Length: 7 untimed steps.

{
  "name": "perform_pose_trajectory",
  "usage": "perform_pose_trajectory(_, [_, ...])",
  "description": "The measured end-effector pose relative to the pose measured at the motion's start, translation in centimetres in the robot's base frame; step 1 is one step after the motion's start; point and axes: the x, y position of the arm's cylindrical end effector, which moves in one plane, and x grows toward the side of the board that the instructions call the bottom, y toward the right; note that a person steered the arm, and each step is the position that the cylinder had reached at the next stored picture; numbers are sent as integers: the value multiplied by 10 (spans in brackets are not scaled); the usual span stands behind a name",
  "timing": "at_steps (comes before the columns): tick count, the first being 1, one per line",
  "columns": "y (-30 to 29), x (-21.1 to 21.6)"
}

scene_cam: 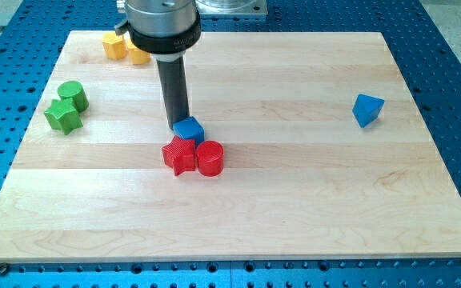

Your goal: Go towards the top side of the board

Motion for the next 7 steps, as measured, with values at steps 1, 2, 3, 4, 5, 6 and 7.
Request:
perform_pose_trajectory(1, [4,14])
perform_pose_trajectory(2, [4,14])
perform_pose_trajectory(3, [4,13])
perform_pose_trajectory(4, [4,11])
perform_pose_trajectory(5, [4,7])
perform_pose_trajectory(6, [4,-6])
perform_pose_trajectory(7, [6,-22])
